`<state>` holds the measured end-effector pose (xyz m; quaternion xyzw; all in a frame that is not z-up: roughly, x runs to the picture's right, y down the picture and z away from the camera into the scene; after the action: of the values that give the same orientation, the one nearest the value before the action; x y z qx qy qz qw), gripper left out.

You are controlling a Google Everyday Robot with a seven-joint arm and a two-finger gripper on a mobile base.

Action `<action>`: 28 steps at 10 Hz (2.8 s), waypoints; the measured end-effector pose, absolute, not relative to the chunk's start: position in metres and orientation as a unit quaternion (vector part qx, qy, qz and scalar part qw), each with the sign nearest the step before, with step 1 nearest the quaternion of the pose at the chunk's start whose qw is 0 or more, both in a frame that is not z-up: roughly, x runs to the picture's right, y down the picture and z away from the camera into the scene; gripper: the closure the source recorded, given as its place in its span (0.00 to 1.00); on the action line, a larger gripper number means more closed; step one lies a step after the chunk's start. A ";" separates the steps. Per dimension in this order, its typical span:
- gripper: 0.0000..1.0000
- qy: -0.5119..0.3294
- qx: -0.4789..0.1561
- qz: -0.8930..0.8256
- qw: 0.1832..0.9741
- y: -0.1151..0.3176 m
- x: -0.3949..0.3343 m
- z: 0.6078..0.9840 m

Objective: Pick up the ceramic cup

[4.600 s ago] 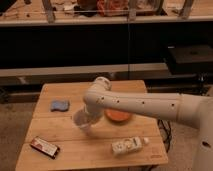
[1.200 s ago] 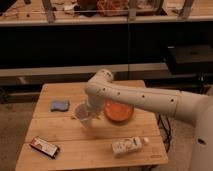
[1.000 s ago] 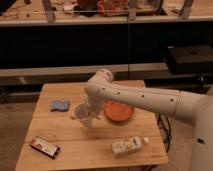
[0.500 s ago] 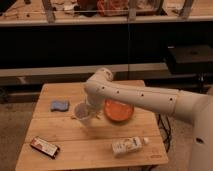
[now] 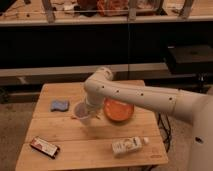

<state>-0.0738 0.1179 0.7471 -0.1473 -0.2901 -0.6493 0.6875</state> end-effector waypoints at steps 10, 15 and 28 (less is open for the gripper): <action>1.00 -0.291 -0.146 -0.651 0.685 0.112 -0.076 0.748; 1.00 -0.292 -0.146 -0.653 0.684 0.110 -0.077 0.749; 1.00 -0.294 -0.144 -0.656 0.680 0.104 -0.080 0.749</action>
<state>-0.0802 0.1040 0.7492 -0.1444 -0.2943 -0.6559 0.6799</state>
